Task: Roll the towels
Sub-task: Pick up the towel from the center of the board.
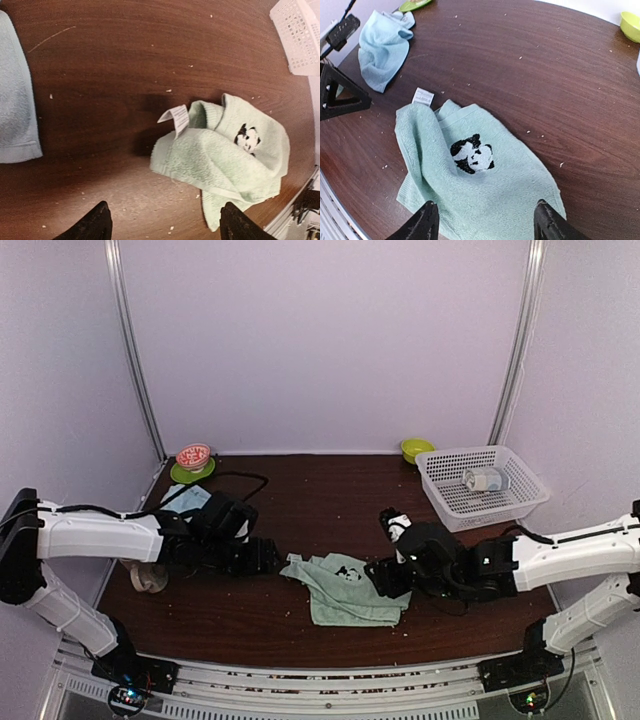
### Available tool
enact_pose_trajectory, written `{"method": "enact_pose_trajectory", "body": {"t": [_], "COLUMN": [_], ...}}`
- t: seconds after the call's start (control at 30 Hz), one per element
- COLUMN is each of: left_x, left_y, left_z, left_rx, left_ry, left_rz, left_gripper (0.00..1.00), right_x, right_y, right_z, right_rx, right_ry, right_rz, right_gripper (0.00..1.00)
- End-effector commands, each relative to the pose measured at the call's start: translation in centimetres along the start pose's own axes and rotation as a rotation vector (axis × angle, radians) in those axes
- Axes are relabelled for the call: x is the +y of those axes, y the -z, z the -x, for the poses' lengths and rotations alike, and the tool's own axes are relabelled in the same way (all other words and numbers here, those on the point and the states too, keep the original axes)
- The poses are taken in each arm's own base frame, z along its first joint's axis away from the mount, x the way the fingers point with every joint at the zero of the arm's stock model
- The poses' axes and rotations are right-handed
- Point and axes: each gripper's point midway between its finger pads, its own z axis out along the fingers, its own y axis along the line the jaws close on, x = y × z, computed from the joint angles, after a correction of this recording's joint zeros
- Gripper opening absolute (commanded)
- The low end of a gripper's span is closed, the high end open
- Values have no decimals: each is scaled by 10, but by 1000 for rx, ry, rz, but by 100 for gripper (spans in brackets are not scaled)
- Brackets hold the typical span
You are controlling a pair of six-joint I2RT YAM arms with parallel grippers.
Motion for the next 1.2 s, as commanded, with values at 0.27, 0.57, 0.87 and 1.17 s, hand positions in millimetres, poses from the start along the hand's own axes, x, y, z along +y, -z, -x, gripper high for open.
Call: {"method": "enact_pose_trajectory", "body": {"t": [0.27,0.57,0.87,1.17], "left_x": [-52,-36,-30,-33], "left_y": [-23,-45,-61,-65], "left_z": [-3,-23,-26,-19], "left_rx": [19,70,79,52], "left_ry": [390,498,528,529], "left_rz": [-281,-234,-190,-206], "left_gripper": [73,61,56,30], "right_x": [-38,-46,-52,-59], "right_y": [46,53,58,64], "right_z": [48,46,45,45], "right_rx": [-340,-353,-358,-367], "right_ry": [-143,-165,-167,-173], "right_rz": [-49,-60,-76,-89], "right_gripper": [68,68,68,67]}}
